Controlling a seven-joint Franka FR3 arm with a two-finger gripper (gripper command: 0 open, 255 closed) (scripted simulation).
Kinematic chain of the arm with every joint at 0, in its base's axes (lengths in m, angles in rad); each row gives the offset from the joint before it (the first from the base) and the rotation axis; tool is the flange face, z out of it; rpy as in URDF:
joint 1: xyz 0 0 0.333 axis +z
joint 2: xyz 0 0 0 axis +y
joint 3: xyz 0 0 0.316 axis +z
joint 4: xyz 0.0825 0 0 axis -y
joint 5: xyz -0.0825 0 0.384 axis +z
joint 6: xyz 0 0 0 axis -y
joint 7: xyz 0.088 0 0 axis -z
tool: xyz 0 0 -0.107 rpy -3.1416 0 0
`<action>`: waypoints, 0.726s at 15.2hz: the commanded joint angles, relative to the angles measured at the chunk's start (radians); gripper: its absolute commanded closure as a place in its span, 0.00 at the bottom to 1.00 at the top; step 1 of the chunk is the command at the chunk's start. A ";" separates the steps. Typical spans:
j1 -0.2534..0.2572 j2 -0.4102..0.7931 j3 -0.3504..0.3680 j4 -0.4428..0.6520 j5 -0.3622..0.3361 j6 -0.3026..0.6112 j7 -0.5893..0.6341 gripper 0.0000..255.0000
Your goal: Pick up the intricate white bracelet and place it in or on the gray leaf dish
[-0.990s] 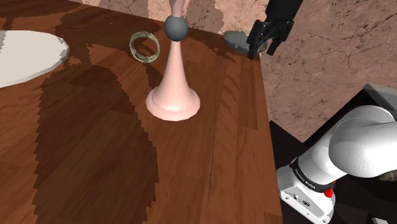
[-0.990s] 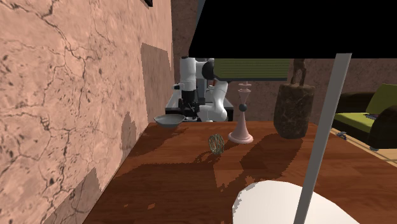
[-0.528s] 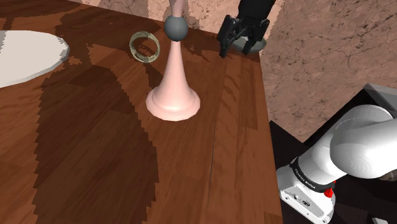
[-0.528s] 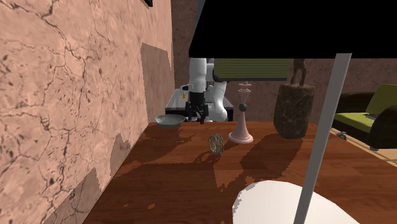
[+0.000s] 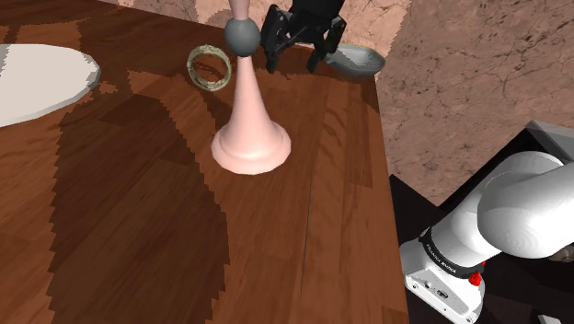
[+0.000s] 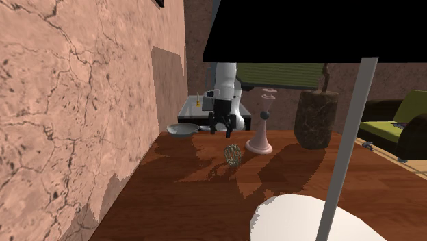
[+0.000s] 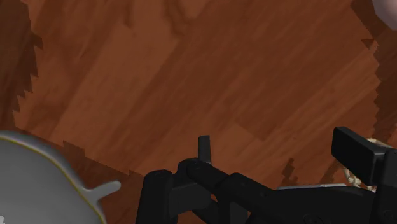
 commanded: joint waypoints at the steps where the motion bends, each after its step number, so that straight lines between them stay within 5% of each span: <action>1: -0.001 0.047 0.045 0.040 -0.015 0.037 0.054 0.00; 7: -0.020 0.193 0.163 0.183 -0.108 0.117 0.214 0.00; 11: -0.024 0.217 0.170 0.155 -0.121 0.168 0.223 0.00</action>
